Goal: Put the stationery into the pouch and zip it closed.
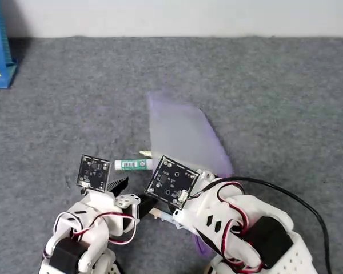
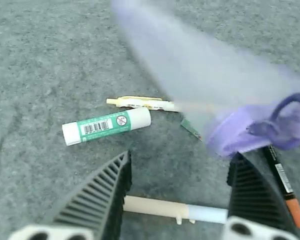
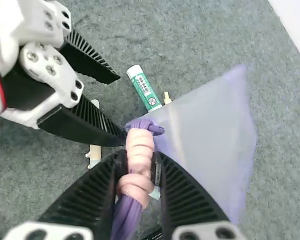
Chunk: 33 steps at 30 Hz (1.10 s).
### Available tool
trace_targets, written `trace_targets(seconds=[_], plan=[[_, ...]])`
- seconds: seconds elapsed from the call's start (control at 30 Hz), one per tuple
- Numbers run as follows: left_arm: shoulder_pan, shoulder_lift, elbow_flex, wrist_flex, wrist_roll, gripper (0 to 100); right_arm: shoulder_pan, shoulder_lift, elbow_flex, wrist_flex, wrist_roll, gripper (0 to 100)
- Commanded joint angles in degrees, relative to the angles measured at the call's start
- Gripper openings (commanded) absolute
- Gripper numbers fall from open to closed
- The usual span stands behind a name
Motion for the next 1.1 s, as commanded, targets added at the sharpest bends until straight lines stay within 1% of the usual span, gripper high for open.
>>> trace_targets(seconds=[0.0, 0.37, 0.57, 0.7, 0.87, 0.93, 1.07], plan=[[0.44, -0.62, -3.38, 0.18, 0.7, 30, -0.31, -0.92, -0.62, -0.13, -0.35, 0.8], [0.0, -0.62, -3.38, 0.09, 0.79, 30, -0.31, -0.92, -0.62, 0.92, -0.44, 0.8], [-5.19, -0.62, -2.68, -3.43, 0.7, 30, -0.31, -0.92, -0.62, 1.01, -0.53, 0.8], [-5.45, -0.62, -2.68, -3.6, 0.7, 30, -0.48, -0.92, -0.62, 1.01, -0.53, 0.8], [-5.45, -0.62, -1.63, -4.4, 0.7, 30, -6.11, -0.92, -0.62, 2.59, -0.62, 0.8], [-5.45, -0.62, -0.57, -5.27, 0.7, 27, -7.16, -1.19, -0.62, 2.68, -1.14, 0.8], [-5.45, -0.62, 0.57, -6.33, 0.7, 15, -7.16, -1.19, -0.62, 2.68, -1.85, 0.8]])
